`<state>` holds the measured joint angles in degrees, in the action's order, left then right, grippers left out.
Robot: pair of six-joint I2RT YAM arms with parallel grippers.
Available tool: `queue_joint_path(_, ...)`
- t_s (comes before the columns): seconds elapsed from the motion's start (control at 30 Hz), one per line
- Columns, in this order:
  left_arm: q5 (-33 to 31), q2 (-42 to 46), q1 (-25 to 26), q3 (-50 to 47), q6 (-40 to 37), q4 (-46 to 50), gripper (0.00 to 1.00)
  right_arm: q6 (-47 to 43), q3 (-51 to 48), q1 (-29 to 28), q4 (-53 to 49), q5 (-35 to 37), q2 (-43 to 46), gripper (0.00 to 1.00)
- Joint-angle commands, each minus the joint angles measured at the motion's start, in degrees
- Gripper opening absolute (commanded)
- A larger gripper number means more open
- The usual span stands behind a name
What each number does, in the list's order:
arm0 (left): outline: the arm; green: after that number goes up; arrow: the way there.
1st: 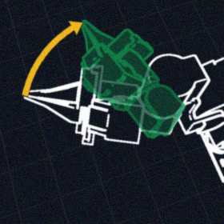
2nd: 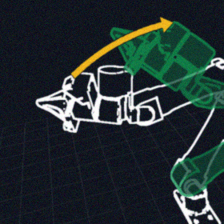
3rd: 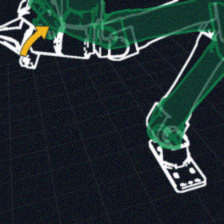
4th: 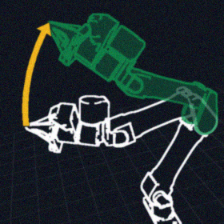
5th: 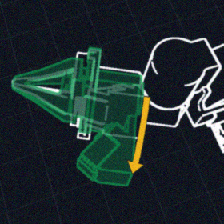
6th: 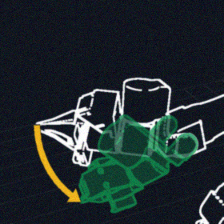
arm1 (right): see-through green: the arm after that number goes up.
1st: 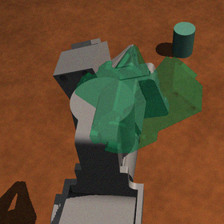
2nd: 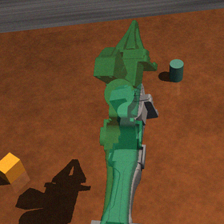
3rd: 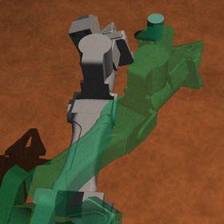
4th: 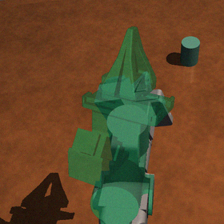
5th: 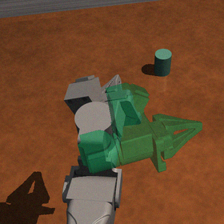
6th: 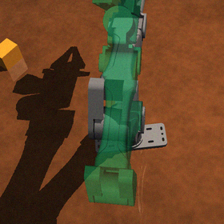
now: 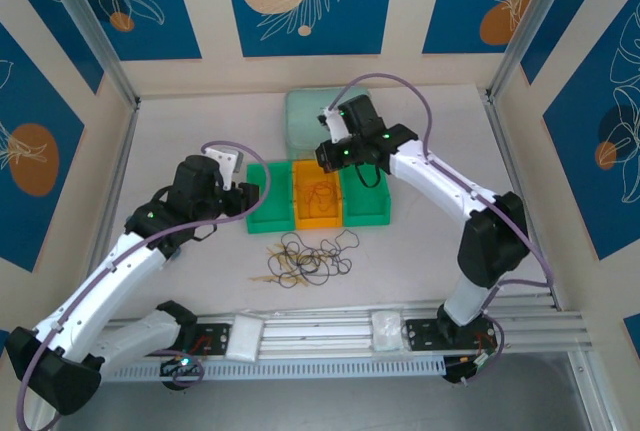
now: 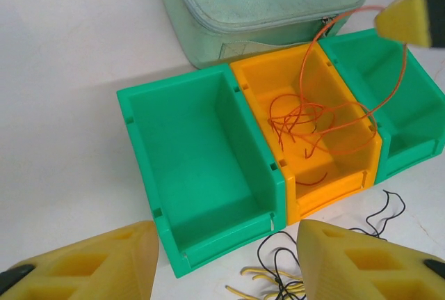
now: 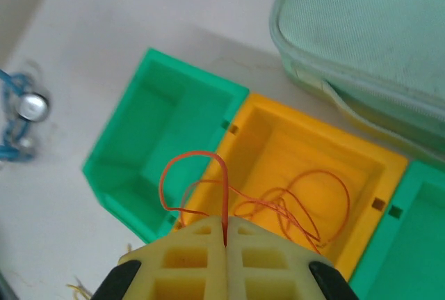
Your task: Untangle the cables
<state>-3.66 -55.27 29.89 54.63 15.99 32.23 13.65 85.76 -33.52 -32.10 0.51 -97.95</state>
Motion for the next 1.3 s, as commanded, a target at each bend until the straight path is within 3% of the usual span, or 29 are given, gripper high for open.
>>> queue_joint_path(0.0, 0.6, -0.07, -0.71, -0.18, -1.14, 0.41, 0.55, -3.23, 3.47, -1.34, -7.71, 7.0, -2.78, 0.0)
queue_joint_path(0.27, 0.41, -0.08, -0.73, -0.22, -1.52, 1.1, 0.55, -3.63, 9.23, -4.17, -14.25, 16.4, -10.14, 0.0)
queue_joint_path(0.53, 0.98, -1.1, -0.8, -0.57, -1.73, 0.84, 0.55, -2.73, 10.17, -3.73, -14.39, 23.35, -11.16, 0.0)
queue_joint_path(1.03, 1.89, -1.79, -0.97, -1.97, -2.23, 0.3, 0.55, -0.83, 15.64, -5.52, -13.76, 14.0, -20.26, 0.0)
queue_joint_path(1.17, 2.21, -1.94, -1.23, -2.42, -2.45, -0.11, 0.55, -0.38, 16.2, -5.68, -13.52, 12.34, -22.05, 0.06)
queue_joint_path(1.27, 2.51, -2.13, -1.24, -2.82, -2.71, -0.42, 0.55, -0.14, 16.59, -5.59, -13.72, 12.3, -22.24, 0.16)
